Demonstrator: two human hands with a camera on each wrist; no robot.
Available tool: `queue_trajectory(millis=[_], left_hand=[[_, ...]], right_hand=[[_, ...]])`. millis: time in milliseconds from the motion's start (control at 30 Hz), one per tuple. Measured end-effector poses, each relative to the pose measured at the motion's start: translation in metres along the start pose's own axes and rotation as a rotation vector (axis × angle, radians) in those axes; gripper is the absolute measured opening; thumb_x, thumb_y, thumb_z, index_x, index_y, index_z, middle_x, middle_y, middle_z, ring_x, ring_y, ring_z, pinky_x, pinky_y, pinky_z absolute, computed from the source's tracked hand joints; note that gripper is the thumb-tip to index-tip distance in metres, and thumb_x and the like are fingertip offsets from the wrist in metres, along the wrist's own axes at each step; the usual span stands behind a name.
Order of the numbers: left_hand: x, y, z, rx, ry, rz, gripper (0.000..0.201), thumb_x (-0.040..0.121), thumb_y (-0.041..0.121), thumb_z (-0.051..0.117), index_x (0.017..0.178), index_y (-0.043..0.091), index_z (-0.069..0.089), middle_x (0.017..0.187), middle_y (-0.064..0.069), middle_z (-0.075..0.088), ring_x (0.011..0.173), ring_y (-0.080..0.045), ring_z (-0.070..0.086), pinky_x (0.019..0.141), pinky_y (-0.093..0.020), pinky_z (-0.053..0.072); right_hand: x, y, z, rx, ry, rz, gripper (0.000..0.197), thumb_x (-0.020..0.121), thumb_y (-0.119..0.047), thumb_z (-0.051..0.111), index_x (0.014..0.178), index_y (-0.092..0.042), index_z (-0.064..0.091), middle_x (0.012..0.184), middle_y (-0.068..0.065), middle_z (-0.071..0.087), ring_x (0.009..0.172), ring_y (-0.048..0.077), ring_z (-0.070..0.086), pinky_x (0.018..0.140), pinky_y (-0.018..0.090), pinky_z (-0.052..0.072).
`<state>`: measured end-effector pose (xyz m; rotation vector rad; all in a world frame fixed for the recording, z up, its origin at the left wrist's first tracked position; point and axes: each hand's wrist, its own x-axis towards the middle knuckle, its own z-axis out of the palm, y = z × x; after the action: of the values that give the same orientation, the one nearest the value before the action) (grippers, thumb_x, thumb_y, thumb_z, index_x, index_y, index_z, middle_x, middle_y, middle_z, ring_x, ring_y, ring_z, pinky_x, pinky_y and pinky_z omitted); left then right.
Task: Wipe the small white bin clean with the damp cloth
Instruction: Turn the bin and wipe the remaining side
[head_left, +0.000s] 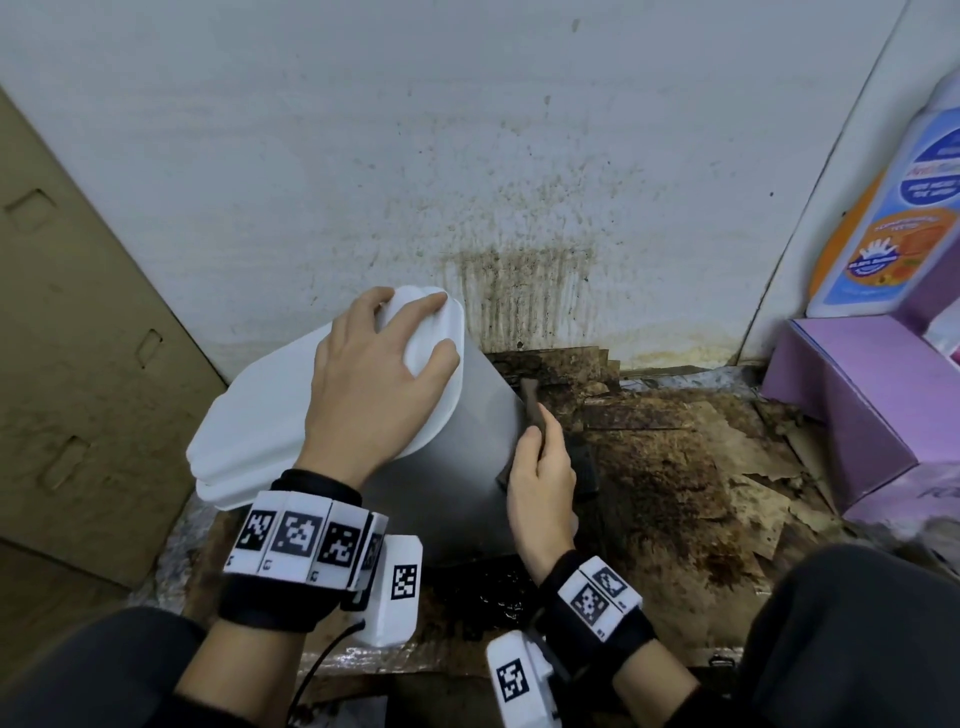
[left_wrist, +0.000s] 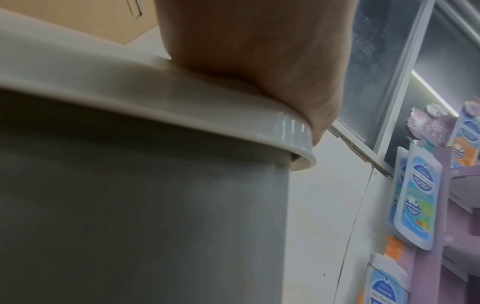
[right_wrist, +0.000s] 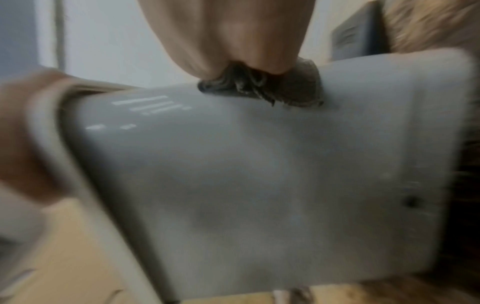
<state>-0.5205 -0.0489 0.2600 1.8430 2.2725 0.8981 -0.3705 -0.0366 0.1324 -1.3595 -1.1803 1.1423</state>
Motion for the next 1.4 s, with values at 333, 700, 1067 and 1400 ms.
queue_trajectory(millis=[333, 700, 1067, 1400], left_hand=[[-0.003, 0.024, 0.017, 0.035, -0.011, 0.072, 0.062, 0.099, 0.052, 0.027, 0.157, 0.031, 0.031, 0.159, 0.0, 0.032, 0.147, -0.017, 0.025, 0.12, -0.04, 0.021], [-0.007, 0.059, 0.029, -0.555, -0.066, 0.019, 0.046, 0.101, 0.028, 0.036, 0.145, 0.026, 0.051, 0.148, 0.011, 0.048, 0.139, -0.005, 0.039, 0.117, -0.03, 0.029], [-0.003, 0.0, 0.023, -0.236, -0.012, 0.017, 0.039, 0.101, 0.019, 0.05, 0.14, 0.016, 0.053, 0.142, -0.002, 0.049, 0.134, -0.019, 0.041, 0.109, -0.025, 0.027], [-0.026, -0.039, 0.009, -0.06, -0.097, -0.424, 0.083, 0.081, 0.085, 0.044, 0.153, 0.055, 0.017, 0.15, -0.011, 0.021, 0.135, -0.043, 0.024, 0.108, -0.057, 0.032]], right_hand=[[0.003, -0.099, -0.003, 0.224, -0.242, -0.234, 0.042, 0.114, -0.028, 0.037, 0.155, -0.027, 0.046, 0.148, -0.016, 0.055, 0.137, -0.004, 0.05, 0.118, 0.03, 0.042], [0.022, -0.094, -0.049, -0.072, -0.303, -0.251, 0.049, 0.111, -0.04, 0.041, 0.16, -0.039, 0.032, 0.155, -0.02, 0.038, 0.139, -0.008, 0.037, 0.117, 0.022, 0.032], [0.041, -0.082, -0.101, -0.197, -0.279, -0.214, 0.069, 0.101, -0.054, 0.056, 0.162, -0.04, 0.027, 0.165, -0.021, 0.032, 0.149, 0.003, 0.034, 0.122, 0.036, 0.032], [0.055, -0.069, -0.131, -0.293, -0.305, -0.155, 0.07, 0.09, -0.063, 0.068, 0.152, -0.052, 0.038, 0.157, -0.022, 0.042, 0.139, 0.009, 0.045, 0.106, 0.035, 0.042]])
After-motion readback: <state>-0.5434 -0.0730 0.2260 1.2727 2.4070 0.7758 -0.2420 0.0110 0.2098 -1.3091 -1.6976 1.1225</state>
